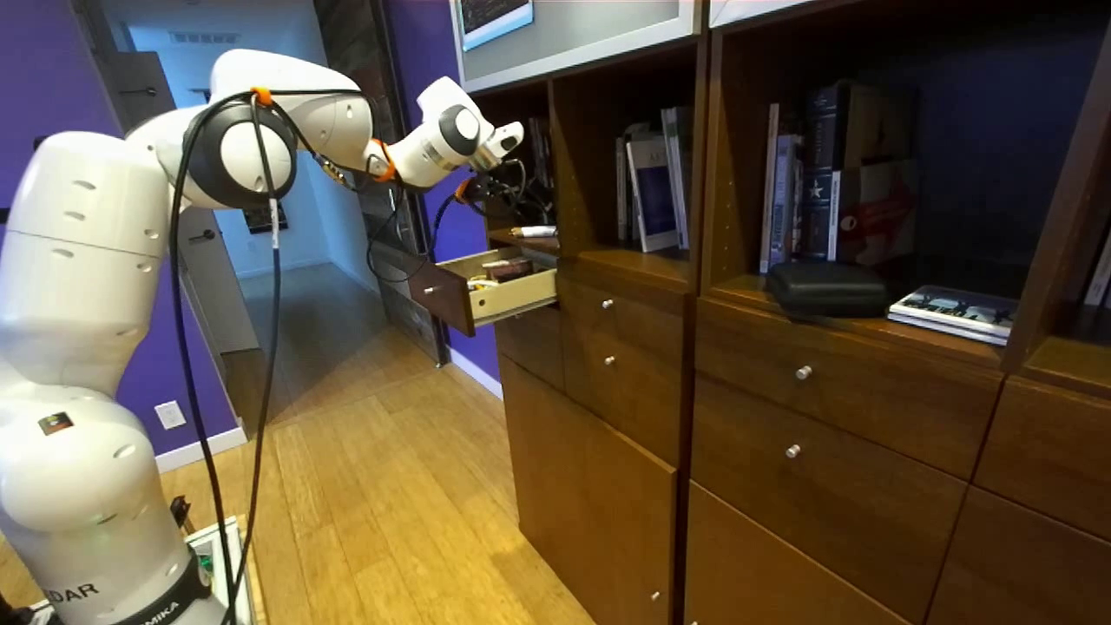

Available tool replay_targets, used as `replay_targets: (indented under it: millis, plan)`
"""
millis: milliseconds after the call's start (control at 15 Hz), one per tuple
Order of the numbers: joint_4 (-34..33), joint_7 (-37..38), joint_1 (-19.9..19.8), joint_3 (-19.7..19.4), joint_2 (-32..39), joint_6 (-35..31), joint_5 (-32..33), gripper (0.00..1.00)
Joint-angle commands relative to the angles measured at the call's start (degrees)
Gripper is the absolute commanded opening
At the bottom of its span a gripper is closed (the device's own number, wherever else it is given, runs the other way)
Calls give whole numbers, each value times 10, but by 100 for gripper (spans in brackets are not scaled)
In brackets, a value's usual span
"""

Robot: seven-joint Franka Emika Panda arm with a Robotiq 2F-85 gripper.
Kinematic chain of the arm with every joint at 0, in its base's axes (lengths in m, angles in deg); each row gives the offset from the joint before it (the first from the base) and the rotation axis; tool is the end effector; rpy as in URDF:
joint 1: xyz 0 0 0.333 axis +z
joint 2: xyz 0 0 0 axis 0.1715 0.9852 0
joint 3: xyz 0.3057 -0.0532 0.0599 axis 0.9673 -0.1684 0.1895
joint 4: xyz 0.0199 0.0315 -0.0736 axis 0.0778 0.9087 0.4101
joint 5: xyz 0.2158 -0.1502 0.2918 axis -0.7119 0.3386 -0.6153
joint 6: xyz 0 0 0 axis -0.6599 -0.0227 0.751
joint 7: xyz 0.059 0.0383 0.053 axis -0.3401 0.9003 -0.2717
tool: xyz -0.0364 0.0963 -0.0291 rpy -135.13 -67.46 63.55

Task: Remove the plastic bag from the shelf on the left and put it in the open drawer

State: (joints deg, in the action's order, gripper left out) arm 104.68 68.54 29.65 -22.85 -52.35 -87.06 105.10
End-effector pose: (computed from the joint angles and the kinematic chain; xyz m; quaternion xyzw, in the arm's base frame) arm 0.6930 0.2573 0.5412 0.9422 0.0082 0.3266 0.0735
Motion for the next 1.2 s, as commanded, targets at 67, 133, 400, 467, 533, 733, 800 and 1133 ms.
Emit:
replay_targets:
  millis: [67, 133, 400, 467, 533, 733, 800, 1133]
  plan:
    - [-44, -28, -19, 6, 38, -27, -16, 100]
    - [-46, -30, -20, 8, 40, -29, -20, 100]
    - [-59, -30, -6, -9, 50, -25, -35, 100]
    - [-63, -23, 1, -18, 53, -13, -23, 100]
    - [-68, -15, 2, -15, 55, 2, -36, 100]
    - [-85, 3, 16, -26, 64, 32, -25, 100]
    - [-91, 9, 20, -30, 68, 35, -20, 100]
    - [-116, 33, 32, -41, 80, 61, 23, 67]
